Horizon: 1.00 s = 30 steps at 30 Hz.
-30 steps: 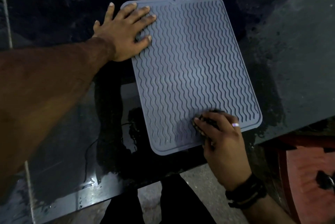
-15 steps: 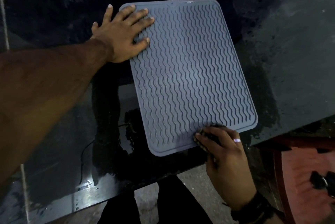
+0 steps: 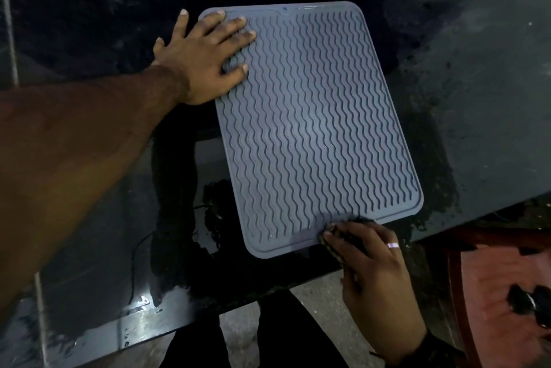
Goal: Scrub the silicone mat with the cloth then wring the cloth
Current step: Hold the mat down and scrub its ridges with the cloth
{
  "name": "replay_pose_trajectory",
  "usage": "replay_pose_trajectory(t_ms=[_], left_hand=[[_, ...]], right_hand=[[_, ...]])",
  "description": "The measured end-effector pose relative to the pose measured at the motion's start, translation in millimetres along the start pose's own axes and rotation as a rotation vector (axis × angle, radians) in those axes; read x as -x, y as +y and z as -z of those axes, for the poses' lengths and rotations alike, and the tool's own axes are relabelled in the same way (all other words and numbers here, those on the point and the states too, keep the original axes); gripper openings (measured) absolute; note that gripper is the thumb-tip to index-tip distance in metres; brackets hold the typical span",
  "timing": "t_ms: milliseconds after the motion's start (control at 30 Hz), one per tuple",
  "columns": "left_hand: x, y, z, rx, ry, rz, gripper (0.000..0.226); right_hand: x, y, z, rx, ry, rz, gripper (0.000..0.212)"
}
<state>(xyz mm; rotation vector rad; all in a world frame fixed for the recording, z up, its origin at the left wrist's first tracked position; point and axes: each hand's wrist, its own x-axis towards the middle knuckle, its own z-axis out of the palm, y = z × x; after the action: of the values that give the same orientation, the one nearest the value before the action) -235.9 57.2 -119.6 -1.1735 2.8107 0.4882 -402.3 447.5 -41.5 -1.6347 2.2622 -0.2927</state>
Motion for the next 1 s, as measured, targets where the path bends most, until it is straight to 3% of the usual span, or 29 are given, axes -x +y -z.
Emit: replay_pose_trajectory(t_ms=[233,600,800,1000], left_hand=[[0.3,1.4,0.3,0.001,-0.011,0.011,0.080],[-0.5,0.2,1.4,0.024,-0.011,0.001,0.082],[-0.9,0.9,1.5,0.025,-0.014,0.019,0.080],[-0.2,4.5,1.4,0.039,-0.021,0.051,0.082]], right_hand=[[-28.6,-4.8,-2.4,-0.011,0.050,0.003,0.052],[1.2,0.6,16.0,-0.035,0.037,0.022,0.056],[-86.8,-14.0,46.3,-0.153,0.184,0.145,0.042],[-221.4,-18.3,40.4,-0.038,0.203,0.172,0.034]])
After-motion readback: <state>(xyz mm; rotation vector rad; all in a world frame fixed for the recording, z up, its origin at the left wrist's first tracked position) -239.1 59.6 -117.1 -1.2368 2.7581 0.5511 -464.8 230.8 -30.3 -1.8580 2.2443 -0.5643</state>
